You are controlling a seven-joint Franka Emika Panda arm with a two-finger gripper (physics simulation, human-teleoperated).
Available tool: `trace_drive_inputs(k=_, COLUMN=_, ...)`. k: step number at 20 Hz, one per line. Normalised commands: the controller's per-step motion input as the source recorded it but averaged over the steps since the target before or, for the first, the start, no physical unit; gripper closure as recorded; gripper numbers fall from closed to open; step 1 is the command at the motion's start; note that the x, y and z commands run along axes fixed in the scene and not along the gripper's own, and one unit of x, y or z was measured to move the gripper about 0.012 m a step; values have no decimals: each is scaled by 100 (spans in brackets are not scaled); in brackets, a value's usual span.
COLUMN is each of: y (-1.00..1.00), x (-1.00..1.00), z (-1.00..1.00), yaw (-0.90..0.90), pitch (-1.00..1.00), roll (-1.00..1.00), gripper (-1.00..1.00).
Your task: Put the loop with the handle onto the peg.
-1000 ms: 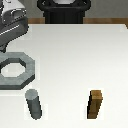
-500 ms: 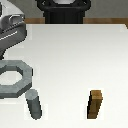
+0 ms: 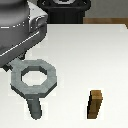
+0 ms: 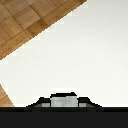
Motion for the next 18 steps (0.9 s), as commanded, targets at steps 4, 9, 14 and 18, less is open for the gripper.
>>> trace_drive_inputs(k=4, y=-4, x=75, z=0, yaw=0, pitch=0, roll=0, gripper=100)
trace_drive_inputs(k=9, y=20, x=0, z=-20, yaw=0, pitch=0, roll=0, gripper=100)
trace_drive_inputs(k=14, y=20, x=0, z=-20, yaw=0, pitch=0, roll=0, gripper=100)
trace_drive_inputs(k=18, y=12, x=0, z=-50, yaw=0, pitch=0, roll=0, gripper=100)
